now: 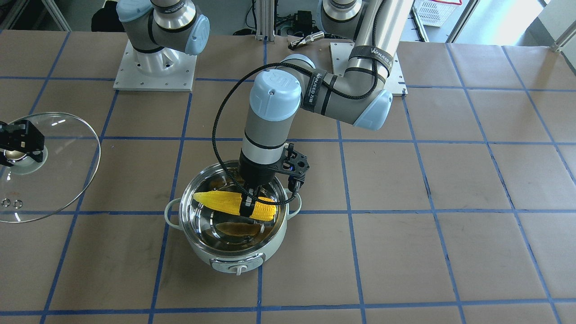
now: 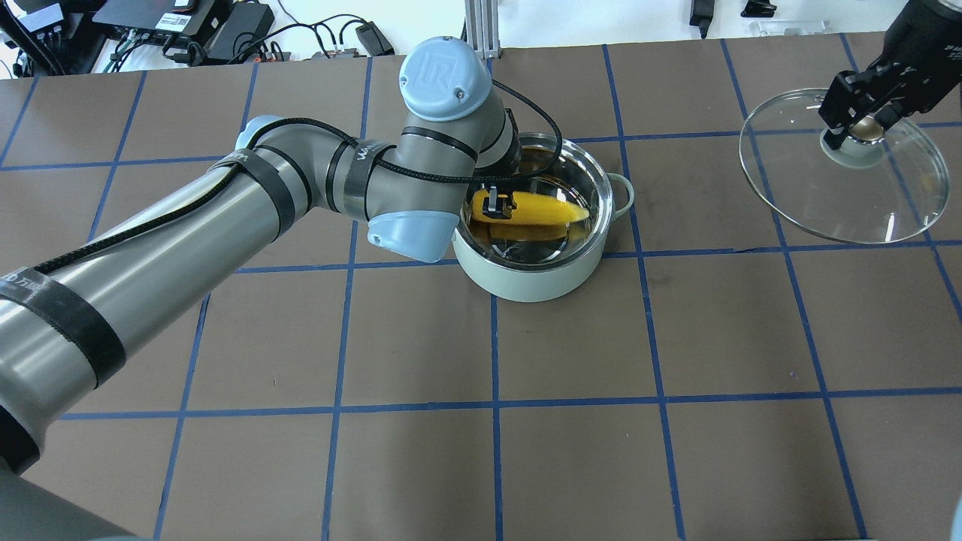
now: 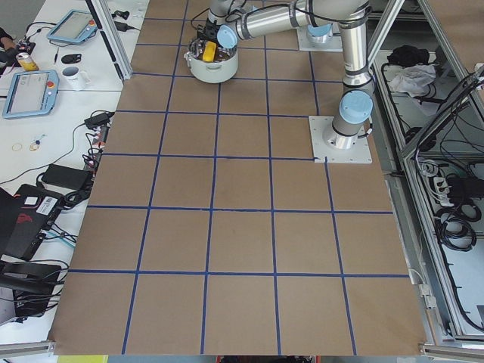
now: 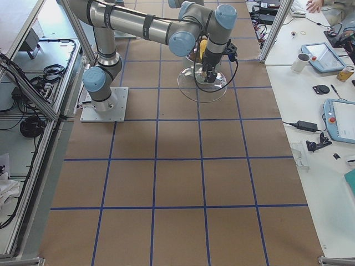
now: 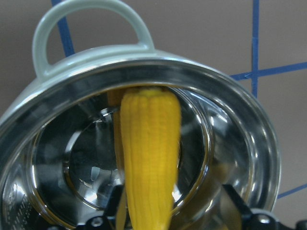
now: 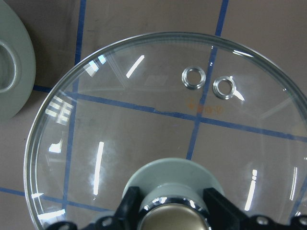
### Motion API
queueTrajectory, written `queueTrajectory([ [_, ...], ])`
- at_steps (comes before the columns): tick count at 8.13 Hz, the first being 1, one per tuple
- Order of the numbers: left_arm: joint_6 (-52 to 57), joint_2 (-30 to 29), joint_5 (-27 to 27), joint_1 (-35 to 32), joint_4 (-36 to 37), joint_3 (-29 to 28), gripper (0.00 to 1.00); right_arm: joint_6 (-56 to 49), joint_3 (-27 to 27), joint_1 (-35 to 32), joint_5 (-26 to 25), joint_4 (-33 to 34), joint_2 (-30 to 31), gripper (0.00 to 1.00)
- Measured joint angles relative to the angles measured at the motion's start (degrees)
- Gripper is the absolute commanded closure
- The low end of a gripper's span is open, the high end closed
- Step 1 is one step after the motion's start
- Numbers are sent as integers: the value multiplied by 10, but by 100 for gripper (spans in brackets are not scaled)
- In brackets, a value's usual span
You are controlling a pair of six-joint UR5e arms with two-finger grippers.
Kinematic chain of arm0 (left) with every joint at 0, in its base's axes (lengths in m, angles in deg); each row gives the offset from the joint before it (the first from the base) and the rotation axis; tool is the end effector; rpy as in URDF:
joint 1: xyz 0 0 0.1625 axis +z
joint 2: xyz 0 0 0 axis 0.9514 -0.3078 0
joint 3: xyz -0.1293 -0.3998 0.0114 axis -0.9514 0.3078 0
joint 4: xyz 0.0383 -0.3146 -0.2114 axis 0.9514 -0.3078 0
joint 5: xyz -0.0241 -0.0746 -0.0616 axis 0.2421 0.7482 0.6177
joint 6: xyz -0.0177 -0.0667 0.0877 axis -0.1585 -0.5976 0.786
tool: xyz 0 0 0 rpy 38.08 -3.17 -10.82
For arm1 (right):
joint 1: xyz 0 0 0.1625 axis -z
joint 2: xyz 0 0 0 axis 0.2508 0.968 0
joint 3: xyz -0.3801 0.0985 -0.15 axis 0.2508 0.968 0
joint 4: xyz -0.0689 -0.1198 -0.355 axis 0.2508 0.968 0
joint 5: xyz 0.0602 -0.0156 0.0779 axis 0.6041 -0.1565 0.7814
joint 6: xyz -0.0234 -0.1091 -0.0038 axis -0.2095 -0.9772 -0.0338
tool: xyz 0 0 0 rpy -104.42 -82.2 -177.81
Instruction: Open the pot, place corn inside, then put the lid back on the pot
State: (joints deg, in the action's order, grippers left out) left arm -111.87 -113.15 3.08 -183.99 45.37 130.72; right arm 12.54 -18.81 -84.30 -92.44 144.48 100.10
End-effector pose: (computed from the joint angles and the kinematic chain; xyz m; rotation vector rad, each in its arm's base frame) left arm -0.3654 -0.5249 0.3082 1.8253 -2.1167 0.1104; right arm -0.0547 -0.5377 0.4370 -0.2977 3.0715 0.1287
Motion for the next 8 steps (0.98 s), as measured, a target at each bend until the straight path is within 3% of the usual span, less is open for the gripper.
queueTrajectory([
  [3, 36, 14, 13, 2, 19, 0, 0, 10, 0, -2, 3, -1, 4, 96],
  [5, 156, 33, 54, 9, 19, -1, 0, 53, 2, -24, 4, -2, 12, 96],
  [8, 353, 55, 78, 73, 15, -1, 0, 170, 7, -101, 8, 5, 10, 95],
])
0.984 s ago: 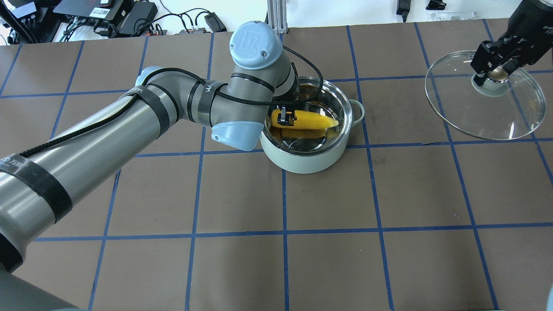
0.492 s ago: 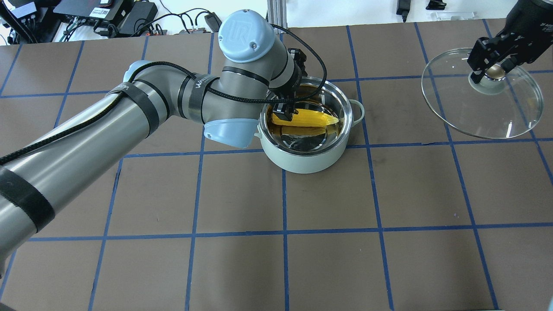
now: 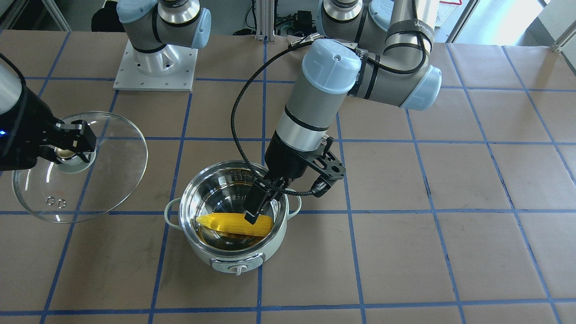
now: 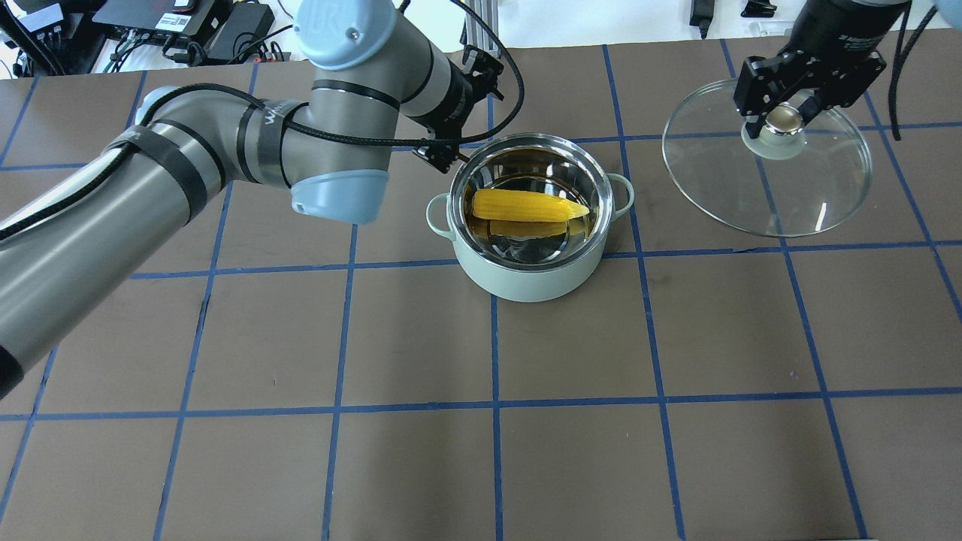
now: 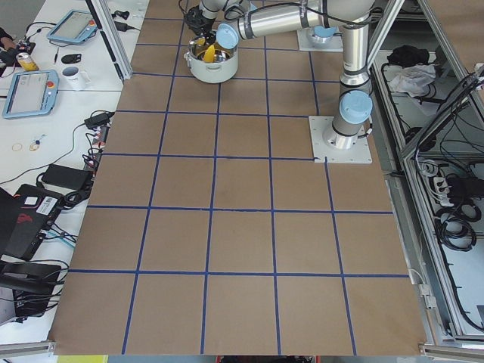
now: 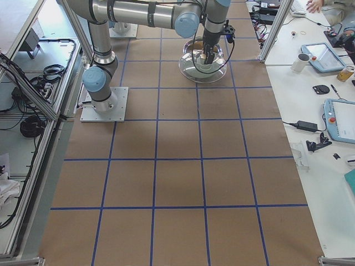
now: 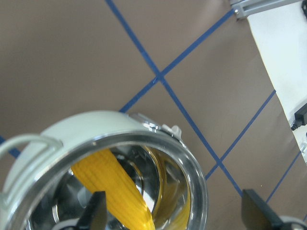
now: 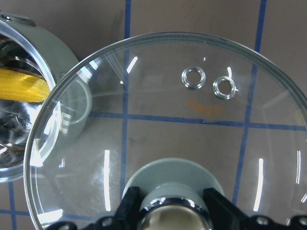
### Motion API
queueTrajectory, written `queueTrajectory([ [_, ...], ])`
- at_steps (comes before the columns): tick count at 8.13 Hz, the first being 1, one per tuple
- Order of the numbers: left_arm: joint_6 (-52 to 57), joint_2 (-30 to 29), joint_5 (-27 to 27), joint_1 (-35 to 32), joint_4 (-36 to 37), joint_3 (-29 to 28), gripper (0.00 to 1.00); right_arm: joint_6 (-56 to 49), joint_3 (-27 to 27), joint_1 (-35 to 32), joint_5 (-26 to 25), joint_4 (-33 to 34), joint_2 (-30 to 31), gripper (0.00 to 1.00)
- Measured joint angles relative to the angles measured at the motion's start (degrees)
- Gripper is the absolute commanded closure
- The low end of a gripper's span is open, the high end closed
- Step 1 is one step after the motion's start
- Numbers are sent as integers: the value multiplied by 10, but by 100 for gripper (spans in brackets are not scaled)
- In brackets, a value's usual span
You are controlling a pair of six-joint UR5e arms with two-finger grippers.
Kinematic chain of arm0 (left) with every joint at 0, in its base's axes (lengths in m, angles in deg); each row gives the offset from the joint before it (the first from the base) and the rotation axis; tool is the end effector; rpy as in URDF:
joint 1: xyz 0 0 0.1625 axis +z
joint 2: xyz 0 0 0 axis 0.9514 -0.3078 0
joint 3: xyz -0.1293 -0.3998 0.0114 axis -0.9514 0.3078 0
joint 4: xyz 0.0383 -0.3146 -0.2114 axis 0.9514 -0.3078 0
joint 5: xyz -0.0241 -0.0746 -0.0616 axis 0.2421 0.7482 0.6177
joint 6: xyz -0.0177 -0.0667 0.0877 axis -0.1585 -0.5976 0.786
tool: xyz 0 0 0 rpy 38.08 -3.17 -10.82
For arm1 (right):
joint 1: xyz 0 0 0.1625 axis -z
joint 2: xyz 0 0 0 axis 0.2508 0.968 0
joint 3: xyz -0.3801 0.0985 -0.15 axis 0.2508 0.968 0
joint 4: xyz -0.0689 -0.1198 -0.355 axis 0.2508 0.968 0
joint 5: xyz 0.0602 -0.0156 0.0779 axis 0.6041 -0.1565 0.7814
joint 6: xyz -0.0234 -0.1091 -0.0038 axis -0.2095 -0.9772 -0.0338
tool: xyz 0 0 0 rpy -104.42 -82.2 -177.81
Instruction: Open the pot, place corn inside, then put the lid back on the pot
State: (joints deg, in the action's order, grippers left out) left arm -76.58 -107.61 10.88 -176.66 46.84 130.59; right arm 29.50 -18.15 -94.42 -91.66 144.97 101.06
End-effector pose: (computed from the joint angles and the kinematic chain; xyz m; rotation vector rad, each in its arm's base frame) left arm -0.3059 -0.5479 0.3744 1.1512 -2.3924 0.2730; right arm 0.0425 -0.5371 0.4517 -0.1143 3.1007 0.0847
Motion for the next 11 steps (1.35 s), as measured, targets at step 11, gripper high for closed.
queueTrajectory([
  [11, 607, 136, -158, 160, -271, -2, 0, 251, 16, -216, 59, 140, -117, 94],
])
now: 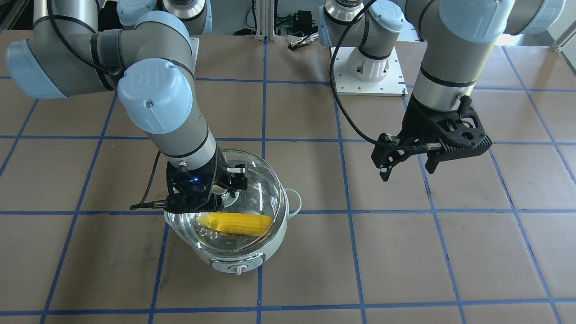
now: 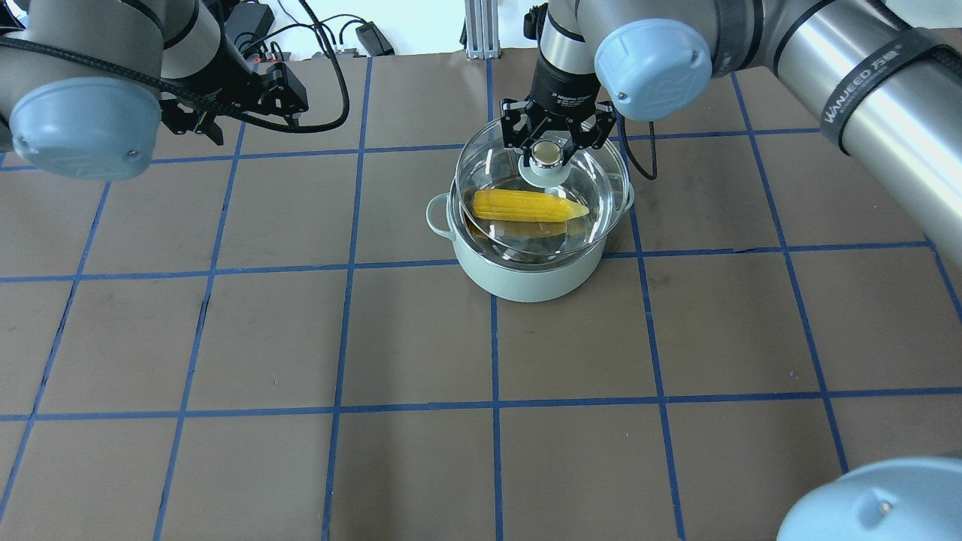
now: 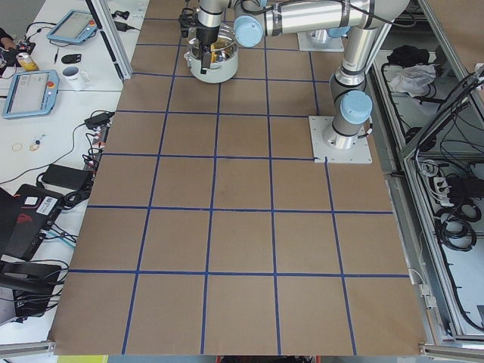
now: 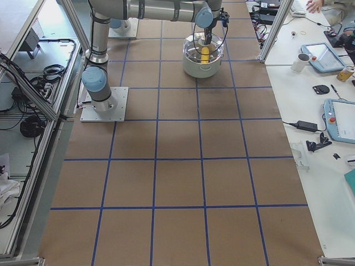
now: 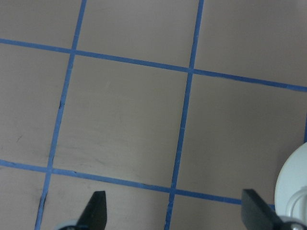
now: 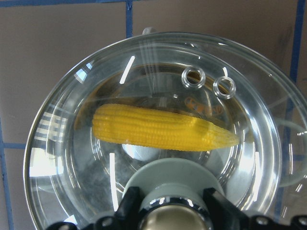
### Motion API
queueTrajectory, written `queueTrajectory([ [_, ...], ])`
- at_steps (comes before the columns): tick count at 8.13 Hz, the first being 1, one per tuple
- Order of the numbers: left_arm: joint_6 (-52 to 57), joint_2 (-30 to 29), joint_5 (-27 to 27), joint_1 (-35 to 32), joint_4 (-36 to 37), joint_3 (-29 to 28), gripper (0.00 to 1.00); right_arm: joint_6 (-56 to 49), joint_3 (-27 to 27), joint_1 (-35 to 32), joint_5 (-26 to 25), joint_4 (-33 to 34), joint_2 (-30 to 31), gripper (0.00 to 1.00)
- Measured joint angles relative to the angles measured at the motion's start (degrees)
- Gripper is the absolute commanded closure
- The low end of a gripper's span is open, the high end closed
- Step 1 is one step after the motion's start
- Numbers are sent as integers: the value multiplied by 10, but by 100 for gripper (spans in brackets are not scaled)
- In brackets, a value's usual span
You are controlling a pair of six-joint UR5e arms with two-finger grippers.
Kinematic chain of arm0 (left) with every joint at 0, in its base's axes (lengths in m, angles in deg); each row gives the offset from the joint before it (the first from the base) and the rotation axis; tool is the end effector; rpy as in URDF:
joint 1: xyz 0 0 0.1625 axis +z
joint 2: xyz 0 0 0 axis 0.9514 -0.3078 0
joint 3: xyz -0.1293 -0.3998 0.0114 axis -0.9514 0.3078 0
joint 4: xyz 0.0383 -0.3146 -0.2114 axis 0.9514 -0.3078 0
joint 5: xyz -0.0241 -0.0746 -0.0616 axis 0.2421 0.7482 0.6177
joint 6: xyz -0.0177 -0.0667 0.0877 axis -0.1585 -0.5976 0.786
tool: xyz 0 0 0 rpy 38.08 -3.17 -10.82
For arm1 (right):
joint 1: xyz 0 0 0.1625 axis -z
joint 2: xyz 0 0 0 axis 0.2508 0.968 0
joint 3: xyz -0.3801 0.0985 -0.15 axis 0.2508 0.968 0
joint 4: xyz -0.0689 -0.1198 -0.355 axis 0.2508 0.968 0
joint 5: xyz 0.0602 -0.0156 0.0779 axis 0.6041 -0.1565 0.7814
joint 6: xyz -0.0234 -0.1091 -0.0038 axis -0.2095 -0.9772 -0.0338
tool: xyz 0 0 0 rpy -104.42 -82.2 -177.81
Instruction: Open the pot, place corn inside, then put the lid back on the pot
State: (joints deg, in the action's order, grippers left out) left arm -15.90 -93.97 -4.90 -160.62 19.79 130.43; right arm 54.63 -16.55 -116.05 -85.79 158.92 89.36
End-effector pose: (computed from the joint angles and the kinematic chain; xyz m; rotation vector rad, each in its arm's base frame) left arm -0.1144 -0.5199 0.4458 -0.2730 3.0696 -0.3701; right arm 0.2653 -0.5630 0.3734 -0.0207 3.0150 0.0285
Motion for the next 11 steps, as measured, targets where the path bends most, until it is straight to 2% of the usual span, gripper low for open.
queueTrajectory([
  [3, 3, 21, -2, -2, -49, 1, 0, 15, -1, -4, 2, 13, -16, 94],
  [11, 3, 32, 9, -5, -49, 2, 0, 45, 0, -8, 2, 13, -27, 94],
])
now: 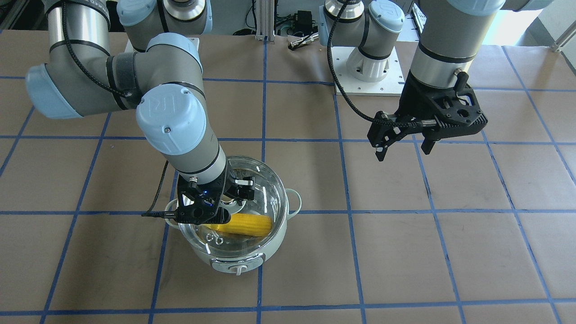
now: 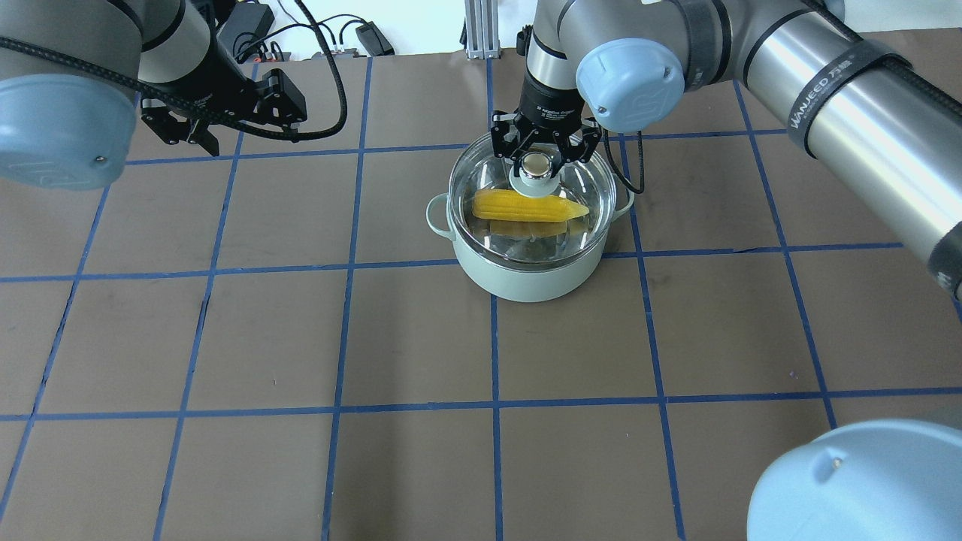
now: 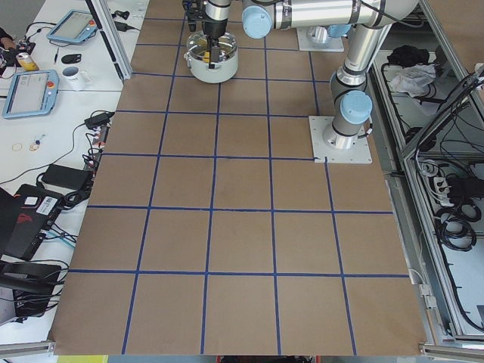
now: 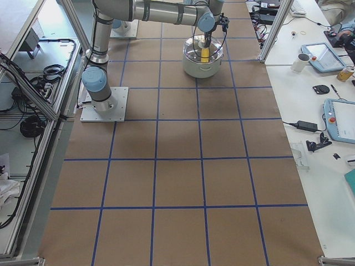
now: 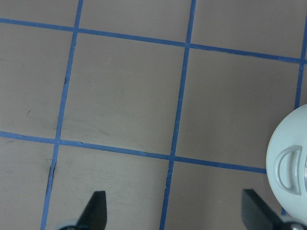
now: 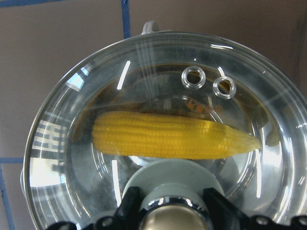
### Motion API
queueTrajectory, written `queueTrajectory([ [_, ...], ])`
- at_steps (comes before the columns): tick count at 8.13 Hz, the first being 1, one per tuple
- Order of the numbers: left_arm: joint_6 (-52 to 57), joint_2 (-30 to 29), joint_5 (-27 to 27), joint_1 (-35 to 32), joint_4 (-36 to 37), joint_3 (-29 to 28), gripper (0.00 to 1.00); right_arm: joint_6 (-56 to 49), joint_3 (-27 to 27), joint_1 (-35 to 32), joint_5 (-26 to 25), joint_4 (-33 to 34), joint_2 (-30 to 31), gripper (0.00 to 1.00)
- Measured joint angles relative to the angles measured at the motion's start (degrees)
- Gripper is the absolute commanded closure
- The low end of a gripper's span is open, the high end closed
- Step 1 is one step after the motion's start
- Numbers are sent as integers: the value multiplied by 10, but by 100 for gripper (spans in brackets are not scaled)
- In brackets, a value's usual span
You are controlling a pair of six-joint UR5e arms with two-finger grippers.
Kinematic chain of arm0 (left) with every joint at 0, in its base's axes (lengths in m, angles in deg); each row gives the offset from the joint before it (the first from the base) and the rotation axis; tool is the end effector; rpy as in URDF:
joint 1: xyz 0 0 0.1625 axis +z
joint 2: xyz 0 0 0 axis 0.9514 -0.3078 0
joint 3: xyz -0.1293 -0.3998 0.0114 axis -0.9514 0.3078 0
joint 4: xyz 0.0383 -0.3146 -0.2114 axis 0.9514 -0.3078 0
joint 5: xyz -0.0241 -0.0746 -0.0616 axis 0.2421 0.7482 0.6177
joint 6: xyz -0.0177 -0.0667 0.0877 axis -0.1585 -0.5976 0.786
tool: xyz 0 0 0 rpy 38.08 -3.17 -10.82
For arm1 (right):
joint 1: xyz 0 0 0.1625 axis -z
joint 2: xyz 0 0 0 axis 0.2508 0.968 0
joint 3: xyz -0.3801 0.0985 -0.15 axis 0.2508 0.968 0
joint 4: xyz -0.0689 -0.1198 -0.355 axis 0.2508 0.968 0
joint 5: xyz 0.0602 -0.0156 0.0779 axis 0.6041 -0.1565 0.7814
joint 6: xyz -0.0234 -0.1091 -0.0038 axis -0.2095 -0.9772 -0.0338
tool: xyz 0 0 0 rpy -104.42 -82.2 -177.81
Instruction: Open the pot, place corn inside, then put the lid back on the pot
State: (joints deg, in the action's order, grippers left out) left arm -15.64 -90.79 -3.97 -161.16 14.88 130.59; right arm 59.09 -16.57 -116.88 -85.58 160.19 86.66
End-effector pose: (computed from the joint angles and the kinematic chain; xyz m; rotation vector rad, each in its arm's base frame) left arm -0.1214 -0.4949 0.4620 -0.2493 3.0920 -0.3194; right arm 0.2763 -0.5705 0.3467 0.0773 3.0168 0.0757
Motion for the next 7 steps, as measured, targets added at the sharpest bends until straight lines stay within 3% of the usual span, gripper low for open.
queueTrajectory([
  [7, 17, -3, 12, -3, 3, 1, 0, -2, -1, 0, 0, 1, -2, 94],
])
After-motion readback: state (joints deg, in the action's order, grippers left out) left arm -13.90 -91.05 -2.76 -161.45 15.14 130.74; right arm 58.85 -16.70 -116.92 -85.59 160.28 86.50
